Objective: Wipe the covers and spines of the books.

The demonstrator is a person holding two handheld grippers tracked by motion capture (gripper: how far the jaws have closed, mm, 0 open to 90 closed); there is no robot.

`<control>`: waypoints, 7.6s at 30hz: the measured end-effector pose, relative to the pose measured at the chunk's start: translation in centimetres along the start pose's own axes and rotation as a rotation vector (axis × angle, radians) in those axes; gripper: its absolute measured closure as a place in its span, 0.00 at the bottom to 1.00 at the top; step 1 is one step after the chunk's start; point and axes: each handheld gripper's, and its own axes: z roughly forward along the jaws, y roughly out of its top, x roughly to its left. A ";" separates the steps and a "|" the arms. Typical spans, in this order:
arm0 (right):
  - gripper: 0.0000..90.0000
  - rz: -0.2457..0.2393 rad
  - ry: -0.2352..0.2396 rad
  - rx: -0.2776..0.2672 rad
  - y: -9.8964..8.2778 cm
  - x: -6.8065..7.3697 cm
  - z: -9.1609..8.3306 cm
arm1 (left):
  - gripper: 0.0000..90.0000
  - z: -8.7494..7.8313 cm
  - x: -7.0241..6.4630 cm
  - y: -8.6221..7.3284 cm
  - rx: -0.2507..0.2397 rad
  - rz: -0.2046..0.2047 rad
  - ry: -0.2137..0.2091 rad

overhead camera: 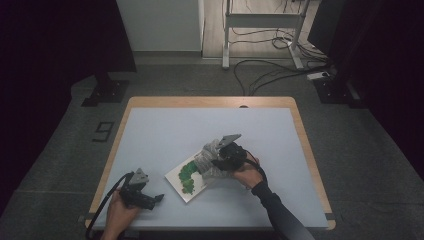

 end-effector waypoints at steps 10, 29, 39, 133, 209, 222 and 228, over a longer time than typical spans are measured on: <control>0.62 0.036 -0.019 0.034 -2.1 -0.9 1.7 | 0.00 0.0 0.0 0.0 0.000 -0.001 -0.001; 0.62 0.000 -0.024 0.034 -2.2 0.8 2.1 | 0.00 0.0 0.0 0.0 -0.001 -0.001 0.000; 0.62 -0.022 -0.023 0.029 -2.2 1.7 2.1 | 0.00 0.0 0.0 0.0 -0.001 -0.001 0.000; 0.65 -0.148 0.204 0.026 3.0 7.8 6.2 | 0.00 0.0 0.0 0.0 -0.001 0.001 0.001; 0.64 0.018 -0.032 0.069 3.1 -1.0 6.8 | 0.00 0.0 0.0 0.0 0.001 0.001 0.000; 0.64 -0.054 0.007 0.065 4.0 1.5 7.3 | 0.00 0.0 0.0 0.0 0.000 0.001 -0.001; 0.64 -0.092 0.053 0.055 4.7 3.5 7.8 | 0.00 0.0 0.0 0.0 -0.001 0.000 0.000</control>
